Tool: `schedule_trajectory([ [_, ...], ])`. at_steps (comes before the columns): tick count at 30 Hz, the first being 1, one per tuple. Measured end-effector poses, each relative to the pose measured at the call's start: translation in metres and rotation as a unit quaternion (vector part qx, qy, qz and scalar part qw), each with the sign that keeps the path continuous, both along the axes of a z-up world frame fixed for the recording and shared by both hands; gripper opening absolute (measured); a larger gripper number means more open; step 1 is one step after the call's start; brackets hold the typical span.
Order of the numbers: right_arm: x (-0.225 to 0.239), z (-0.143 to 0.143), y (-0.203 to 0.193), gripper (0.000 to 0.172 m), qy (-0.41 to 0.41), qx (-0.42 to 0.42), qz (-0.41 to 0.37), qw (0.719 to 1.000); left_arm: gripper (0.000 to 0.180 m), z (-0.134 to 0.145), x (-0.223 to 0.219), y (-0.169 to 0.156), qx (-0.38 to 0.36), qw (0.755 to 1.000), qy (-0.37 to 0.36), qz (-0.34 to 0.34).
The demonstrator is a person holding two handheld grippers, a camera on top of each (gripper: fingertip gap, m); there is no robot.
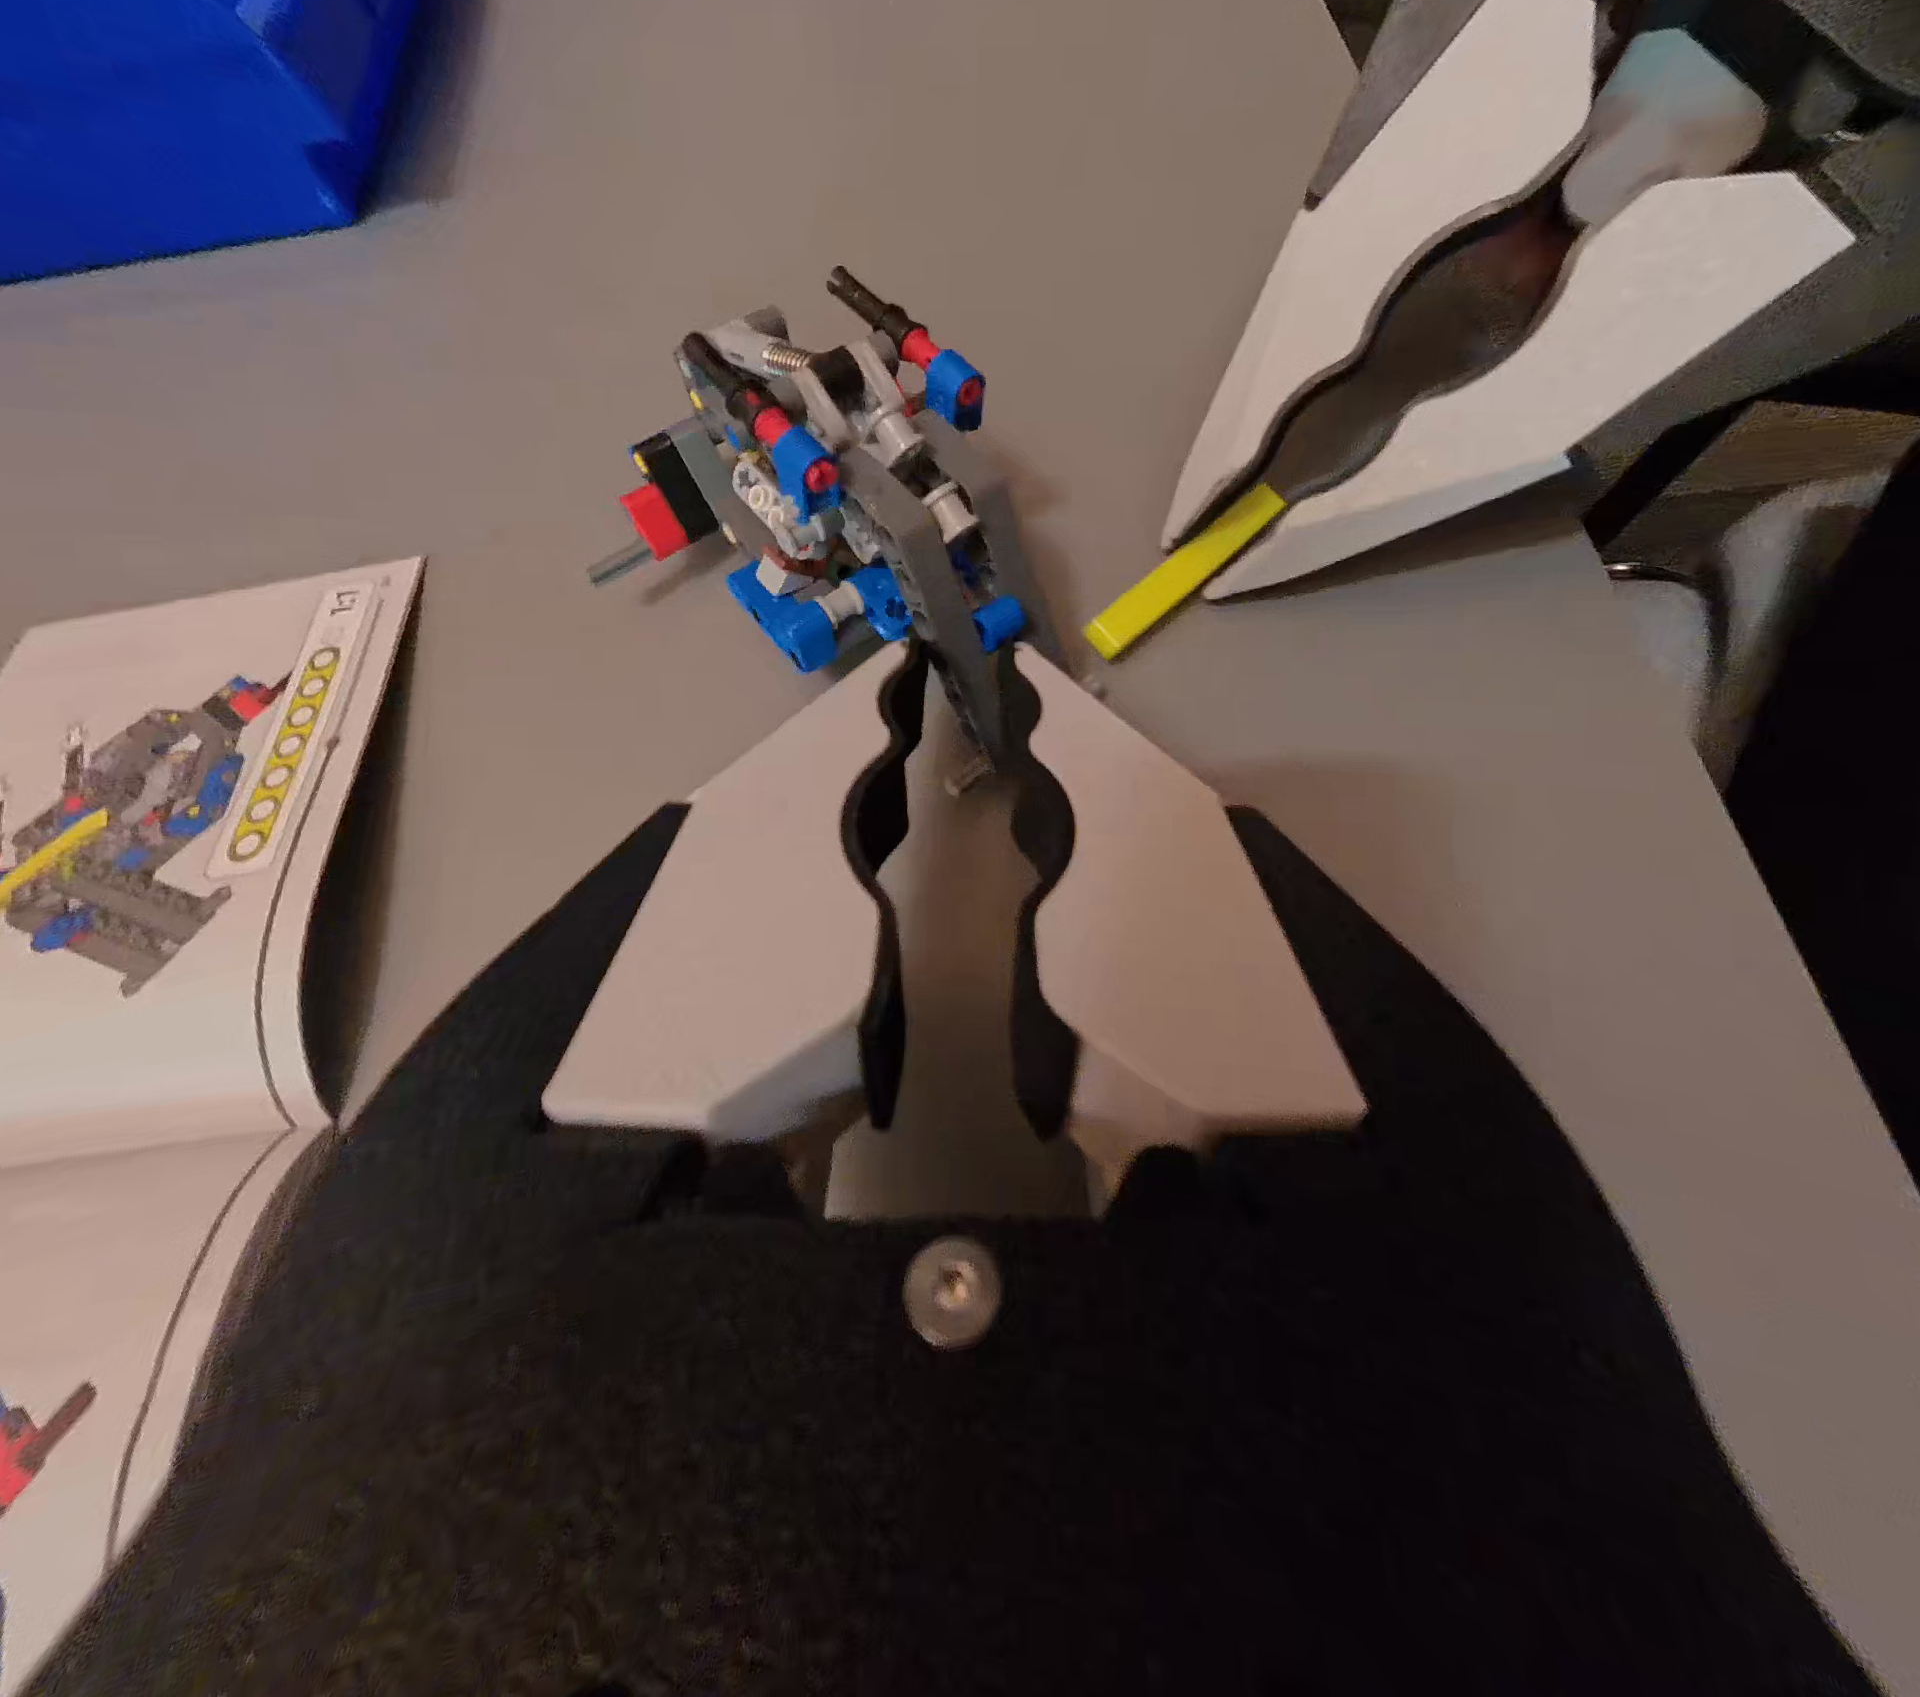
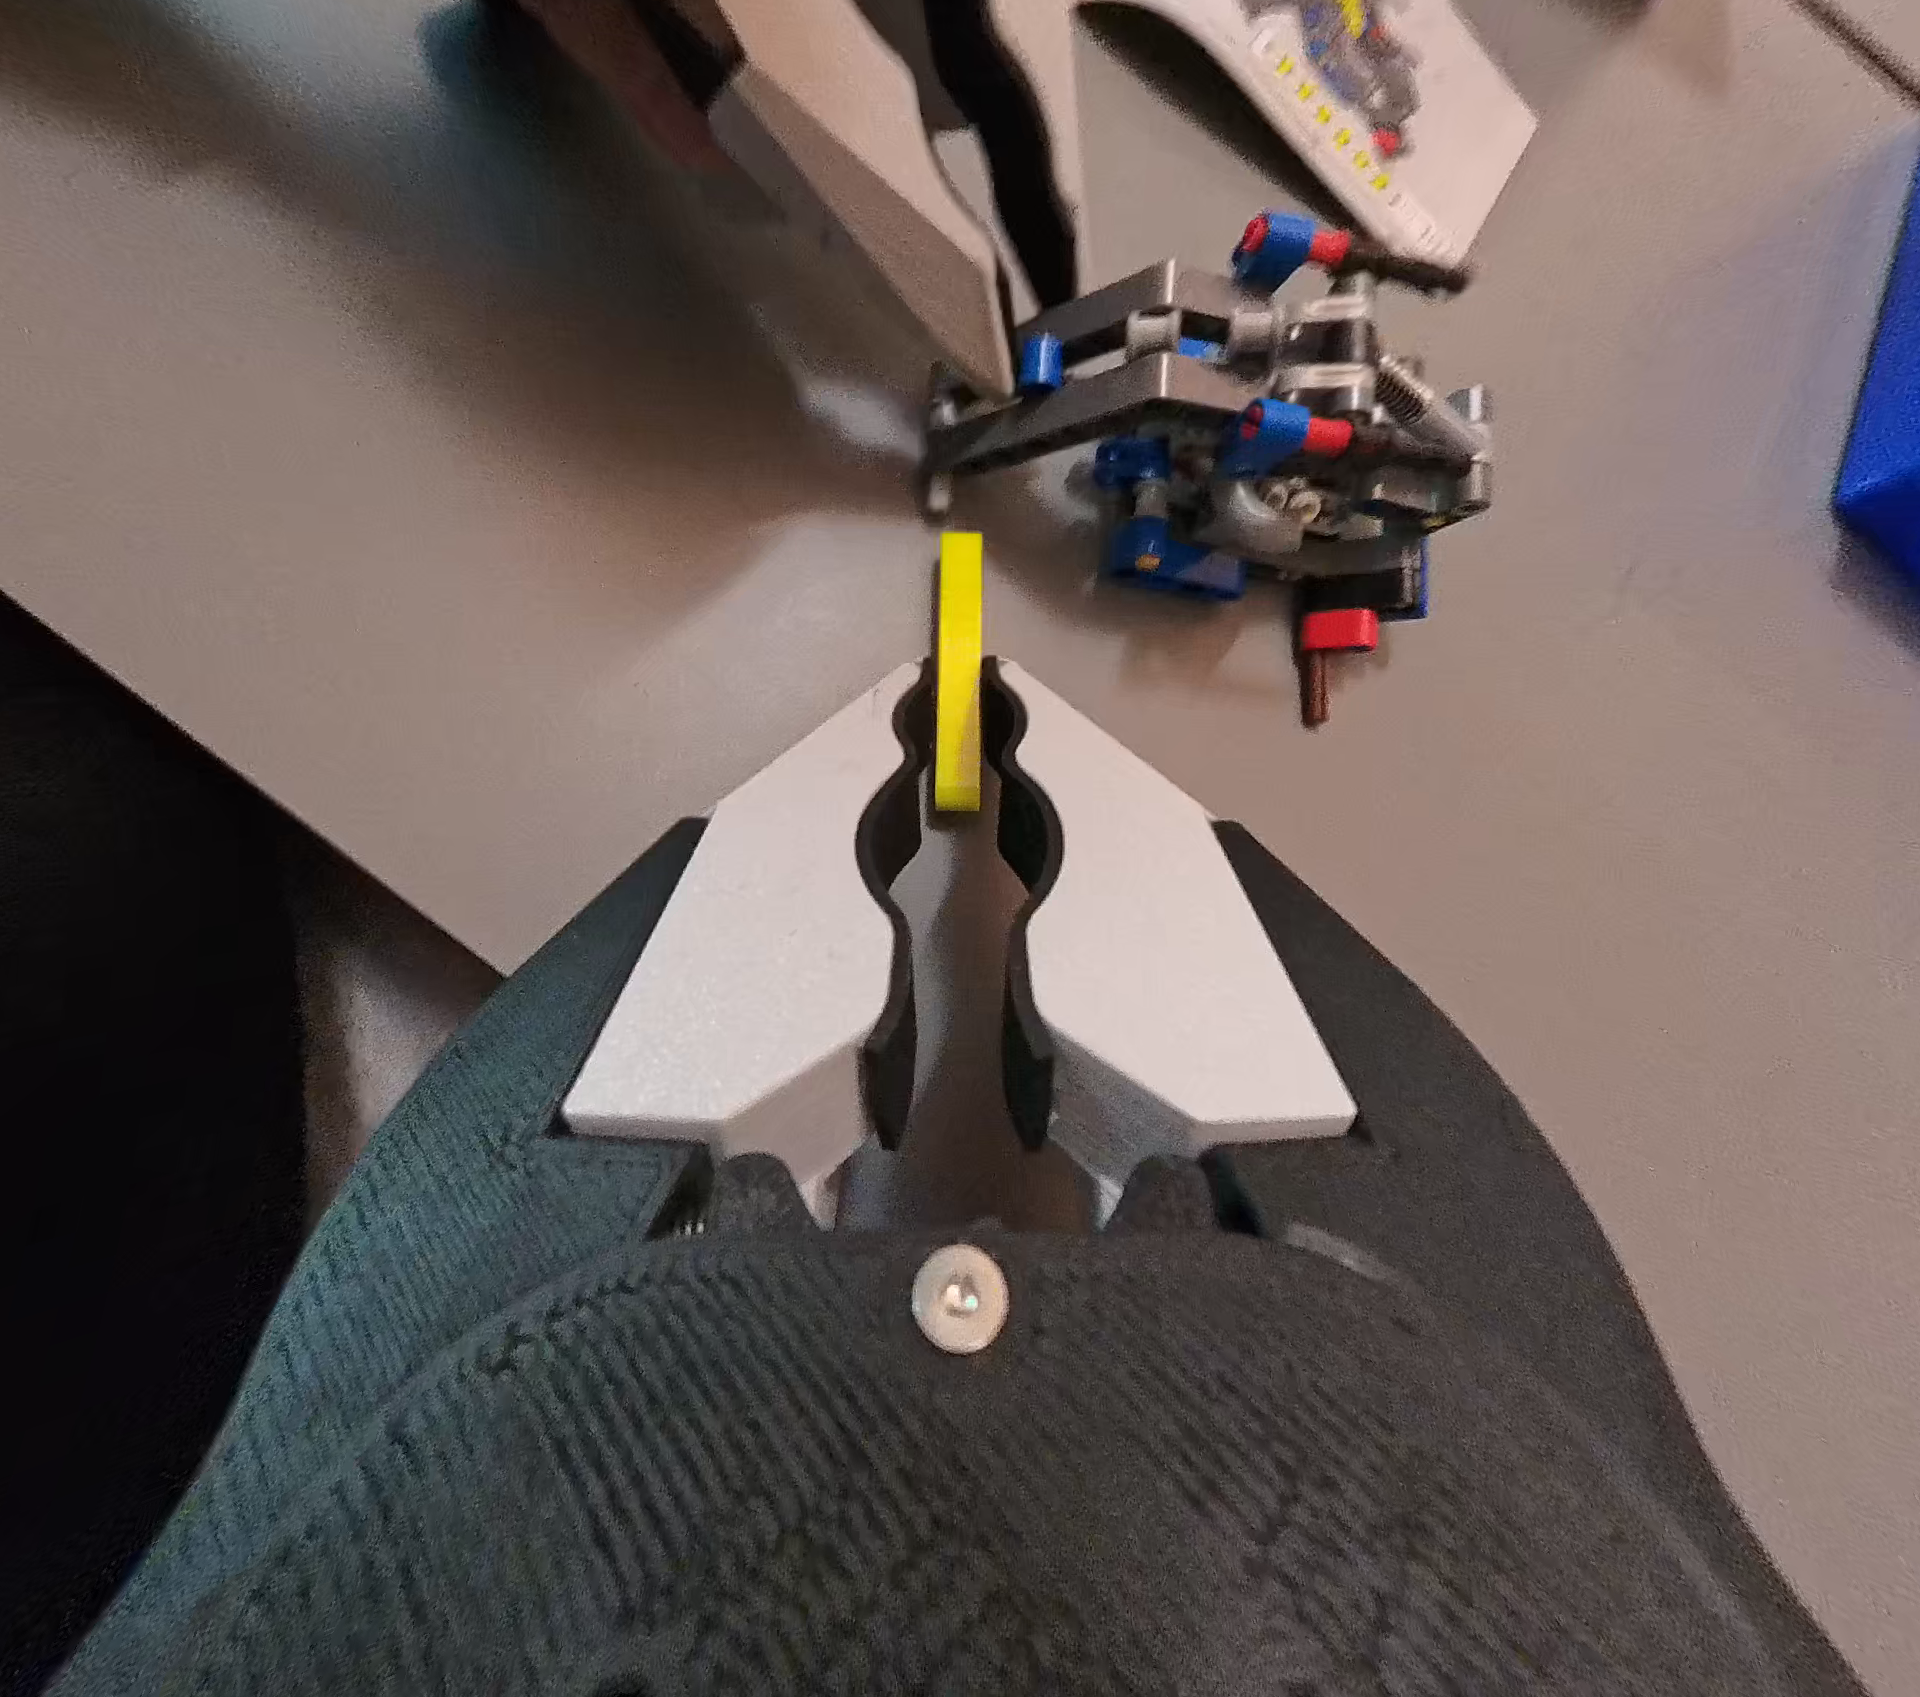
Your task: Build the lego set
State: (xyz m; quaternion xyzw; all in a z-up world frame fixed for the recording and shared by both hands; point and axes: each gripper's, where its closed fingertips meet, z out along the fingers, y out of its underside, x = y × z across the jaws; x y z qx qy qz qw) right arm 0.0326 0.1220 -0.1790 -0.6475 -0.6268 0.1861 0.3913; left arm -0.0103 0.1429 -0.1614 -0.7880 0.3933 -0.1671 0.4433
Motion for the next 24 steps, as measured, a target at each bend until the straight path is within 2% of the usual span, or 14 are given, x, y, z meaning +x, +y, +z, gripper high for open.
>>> schedule_trajectory([
  [3,-0.001,0.007,0.011,0.011,0.056,-0.013,-0.02,0.998,0.01,-0.001,0.002,0.005,0.0,1.0,0.004,0.01],
  [6,0.003,0.012,0.019,0.036,0.067,-0.019,-0.021,0.997,0.01,0.002,0.005,0.008,-0.001,1.0,-0.008,0.013],
  [12,0.01,0.048,0.056,0.033,0.154,-0.041,-0.051,0.986,0.009,0.017,0.009,0.012,0.012,0.998,-0.066,0.006],
  [14,0.005,0.053,0.069,0.041,0.172,-0.03,-0.031,0.984,0.009,0.025,0.012,0.015,0.023,0.996,-0.09,-0.002],
  [16,0.002,0.052,0.081,0.058,0.16,-0.006,0.001,0.987,0.009,0.028,0.013,0.018,0.029,0.995,-0.098,-0.005],
  [19,-0.007,0.044,0.09,0.077,0.141,-0.038,0.055,0.988,0.009,0.03,0.014,0.022,0.037,0.995,-0.097,-0.008],
  [21,-0.015,0.051,0.092,0.075,0.162,-0.027,0.095,0.982,0.009,0.033,0.017,0.021,0.042,0.994,-0.104,-0.019],
  [24,-0.023,0.047,0.087,0.086,0.149,-0.062,0.136,0.977,0.008,0.036,0.019,0.021,0.05,0.992,-0.112,-0.032],
])
